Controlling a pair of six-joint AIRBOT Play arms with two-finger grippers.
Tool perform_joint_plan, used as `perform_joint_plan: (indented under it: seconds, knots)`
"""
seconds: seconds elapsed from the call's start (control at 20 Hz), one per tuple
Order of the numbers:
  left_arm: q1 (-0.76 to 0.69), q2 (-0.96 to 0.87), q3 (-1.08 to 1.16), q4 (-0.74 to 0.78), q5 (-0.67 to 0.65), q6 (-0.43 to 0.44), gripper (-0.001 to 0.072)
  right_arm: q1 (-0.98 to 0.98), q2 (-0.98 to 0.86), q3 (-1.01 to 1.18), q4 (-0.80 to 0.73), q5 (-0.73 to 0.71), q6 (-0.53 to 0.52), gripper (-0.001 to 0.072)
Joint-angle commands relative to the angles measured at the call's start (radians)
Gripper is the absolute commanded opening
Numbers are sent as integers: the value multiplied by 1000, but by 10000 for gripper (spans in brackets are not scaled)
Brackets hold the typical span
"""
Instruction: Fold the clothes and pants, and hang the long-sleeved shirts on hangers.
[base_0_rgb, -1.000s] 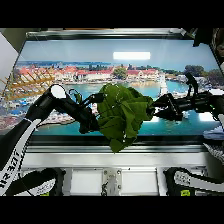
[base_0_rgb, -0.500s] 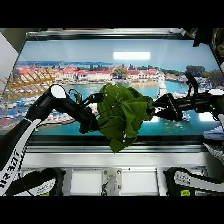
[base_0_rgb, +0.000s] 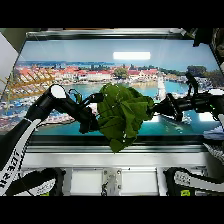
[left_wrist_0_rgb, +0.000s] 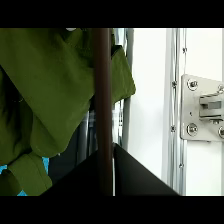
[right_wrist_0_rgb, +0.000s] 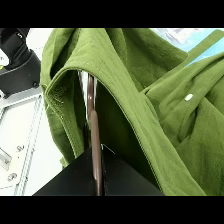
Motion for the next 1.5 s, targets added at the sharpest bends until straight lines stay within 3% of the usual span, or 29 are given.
perform_joint_plan:
  seconds: [0.0, 0.2, 0.25, 0.3, 0.35, 0.7, 0.95, 1.15, 1.25, 1.45]
  knots:
    - [0, 0, 1, 8, 0, -1, 14, 0, 0, 0, 1, -1, 0, 8]
    - [0, 0, 1, 8, -2, -1, 15, 0, 1, 0, 13, -13, 0, 6]
    - [0, 0, 1, 8, -2, -1, 112, 0, 1, 0, 20, -21, -1, 6]
    - [0, 0, 1, 8, 3, -13, 322, 0, 1, 0, 27, -24, 0, 6]
    - [0, 0, 1, 8, 11, -48, 384, 0, 1, 0, 34, -27, 0, 5]
    - [84, 5, 1, -2, 13, -255, 391, -1, 1, 0, 34, -29, 0, 4]
    - [170, 80, 1, -2, 53, -293, 390, -1, 1, 0, 35, -47, 0, 3]
    - [297, 203, 1, -1, 190, -464, 390, -1, 27, 0, 37, -114, 27, 3]
    - [356, 269, 1, 20, 246, -594, 389, -2, 50, 0, 80, -161, 40, 3]
    - [286, 356, -16, 240, 270, -824, 387, -2, 107, 0, 227, -317, 111, 3]
